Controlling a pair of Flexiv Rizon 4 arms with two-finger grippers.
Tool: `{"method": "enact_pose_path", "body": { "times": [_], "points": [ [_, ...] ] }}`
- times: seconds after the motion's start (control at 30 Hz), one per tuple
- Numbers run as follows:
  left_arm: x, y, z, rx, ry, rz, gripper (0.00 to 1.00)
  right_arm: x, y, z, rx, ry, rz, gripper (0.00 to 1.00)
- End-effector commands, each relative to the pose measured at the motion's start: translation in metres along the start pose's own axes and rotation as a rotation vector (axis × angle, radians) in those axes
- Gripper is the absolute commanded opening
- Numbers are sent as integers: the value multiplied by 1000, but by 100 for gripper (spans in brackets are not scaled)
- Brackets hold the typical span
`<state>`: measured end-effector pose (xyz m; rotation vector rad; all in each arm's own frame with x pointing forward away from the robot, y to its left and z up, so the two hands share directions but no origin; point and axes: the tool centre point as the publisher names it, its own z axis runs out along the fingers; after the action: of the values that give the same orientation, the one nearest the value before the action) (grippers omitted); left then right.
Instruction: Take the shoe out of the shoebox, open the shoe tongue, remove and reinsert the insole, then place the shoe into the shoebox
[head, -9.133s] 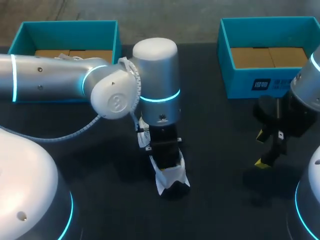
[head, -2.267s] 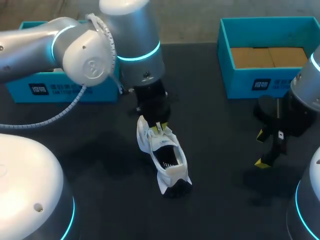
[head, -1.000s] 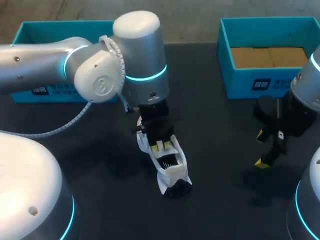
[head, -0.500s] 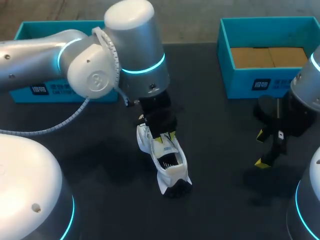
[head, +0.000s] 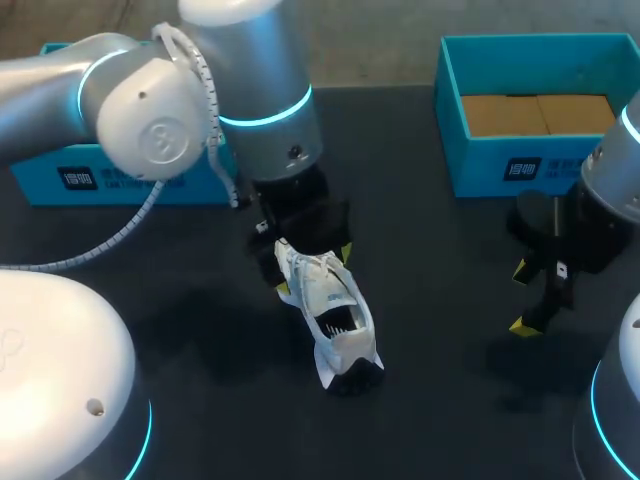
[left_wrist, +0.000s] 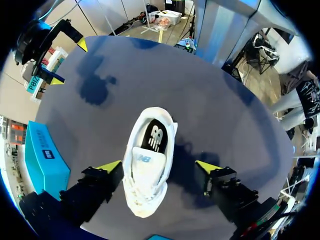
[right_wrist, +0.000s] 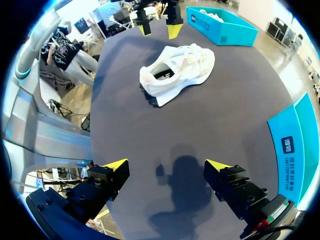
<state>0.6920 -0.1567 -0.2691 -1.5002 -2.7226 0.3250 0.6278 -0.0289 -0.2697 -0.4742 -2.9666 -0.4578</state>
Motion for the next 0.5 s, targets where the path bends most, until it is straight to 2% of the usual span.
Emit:
{"method": "enact_pose_path", "body": {
  "times": [0.03, 0.37, 0.5],
  "points": [
    [3, 0, 0, -2, -5, 1, 100, 1, -1, 1, 0, -4, 1, 100],
    [3, 0, 0, -2, -5, 1, 100, 1, -1, 1, 0, -4, 1, 100],
    [16, -15, -8, 43, -51, -145, 100, 1, -1, 1, 0, -4, 1, 100]
  ]
}}
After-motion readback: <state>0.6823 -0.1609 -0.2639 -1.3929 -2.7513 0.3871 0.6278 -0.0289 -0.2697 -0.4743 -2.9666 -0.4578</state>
